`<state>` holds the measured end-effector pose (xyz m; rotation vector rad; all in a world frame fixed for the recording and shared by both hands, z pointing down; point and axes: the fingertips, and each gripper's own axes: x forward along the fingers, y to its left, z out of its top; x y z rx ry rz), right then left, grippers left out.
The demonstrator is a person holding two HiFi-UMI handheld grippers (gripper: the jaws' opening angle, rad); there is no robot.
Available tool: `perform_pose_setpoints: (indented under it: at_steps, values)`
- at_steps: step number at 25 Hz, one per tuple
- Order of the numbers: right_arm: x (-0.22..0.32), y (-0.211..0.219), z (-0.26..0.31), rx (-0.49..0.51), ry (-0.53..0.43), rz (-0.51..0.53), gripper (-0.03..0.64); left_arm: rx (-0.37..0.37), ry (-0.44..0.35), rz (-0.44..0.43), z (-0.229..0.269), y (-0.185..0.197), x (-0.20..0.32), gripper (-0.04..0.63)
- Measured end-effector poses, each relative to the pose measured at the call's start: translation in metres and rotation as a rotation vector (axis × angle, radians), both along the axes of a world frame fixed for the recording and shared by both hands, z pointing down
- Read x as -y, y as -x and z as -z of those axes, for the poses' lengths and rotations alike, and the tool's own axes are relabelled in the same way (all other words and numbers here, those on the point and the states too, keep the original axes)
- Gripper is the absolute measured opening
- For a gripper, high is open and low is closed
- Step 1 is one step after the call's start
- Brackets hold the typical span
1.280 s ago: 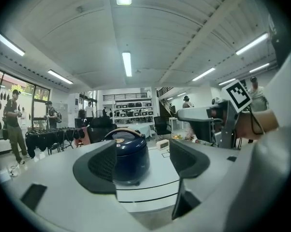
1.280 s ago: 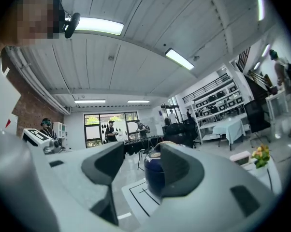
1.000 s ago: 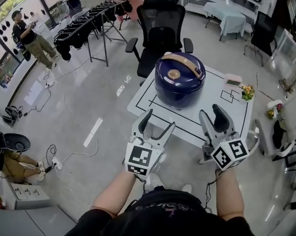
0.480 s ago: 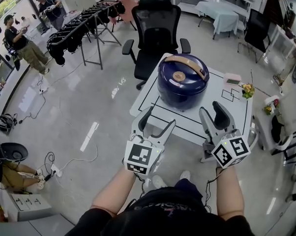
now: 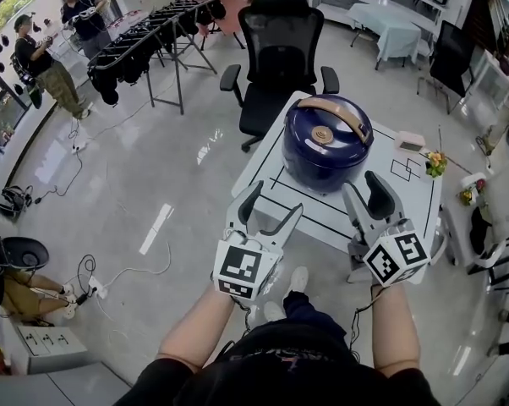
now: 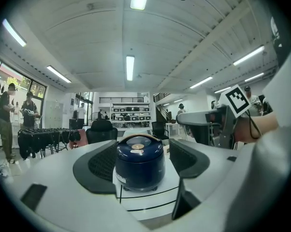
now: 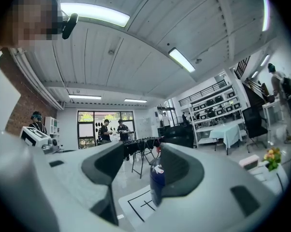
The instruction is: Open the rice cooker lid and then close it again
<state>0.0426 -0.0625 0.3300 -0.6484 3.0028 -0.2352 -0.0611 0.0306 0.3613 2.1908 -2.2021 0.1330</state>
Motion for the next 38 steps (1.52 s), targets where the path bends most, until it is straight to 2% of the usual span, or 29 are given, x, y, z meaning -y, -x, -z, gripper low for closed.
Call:
perform_pose_setpoints:
  at_steps: [15,38]
  values:
    - [0.052,0.018,0.001,0.034,0.015,-0.026,0.222,0.011,0.002,-0.005,0.007,0.021,0.045,0.328]
    - [0.184,0.016,-0.004,0.027,0.047,-0.116,0.222,0.009,0.018,-0.076,0.003,0.033,0.18,0.328]
